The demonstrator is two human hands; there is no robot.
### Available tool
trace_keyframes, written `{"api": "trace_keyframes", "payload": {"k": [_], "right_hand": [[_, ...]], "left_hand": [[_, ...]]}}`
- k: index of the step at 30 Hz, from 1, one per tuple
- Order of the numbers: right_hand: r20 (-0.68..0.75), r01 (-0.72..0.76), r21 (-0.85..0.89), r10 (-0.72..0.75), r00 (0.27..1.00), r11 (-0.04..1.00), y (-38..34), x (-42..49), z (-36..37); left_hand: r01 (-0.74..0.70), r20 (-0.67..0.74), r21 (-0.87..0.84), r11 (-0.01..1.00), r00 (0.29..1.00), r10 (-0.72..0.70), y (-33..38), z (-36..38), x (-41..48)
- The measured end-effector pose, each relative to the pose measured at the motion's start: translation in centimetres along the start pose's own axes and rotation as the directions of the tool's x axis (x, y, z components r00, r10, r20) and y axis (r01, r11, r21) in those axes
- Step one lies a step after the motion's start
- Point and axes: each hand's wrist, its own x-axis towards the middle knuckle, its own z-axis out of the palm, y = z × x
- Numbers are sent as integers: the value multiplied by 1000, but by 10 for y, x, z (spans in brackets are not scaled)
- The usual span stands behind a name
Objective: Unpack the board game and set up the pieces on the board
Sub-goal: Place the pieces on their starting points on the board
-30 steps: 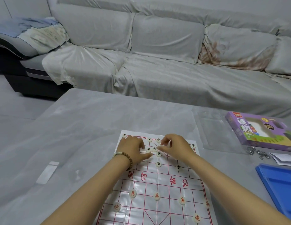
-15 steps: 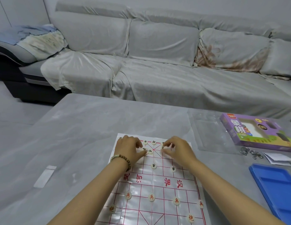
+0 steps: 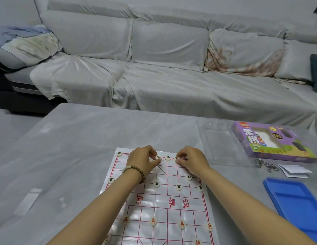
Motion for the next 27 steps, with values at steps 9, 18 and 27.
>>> {"api": "trace_keyframes", "payload": {"k": [9, 18, 27], "right_hand": [[-87, 20, 90, -12, 996, 996, -5, -6, 0], [-148, 144, 161, -120, 982, 976, -47, -12, 14], [-31, 141, 241, -137, 990, 960, -55, -25, 29]], "left_hand": [[-14, -77, 27, 1000, 997, 16, -23, -18, -2], [-23, 22, 493, 870, 1000, 13, -49, -27, -2], [-165, 199, 385, 908, 976, 93, -60, -34, 6]]}}
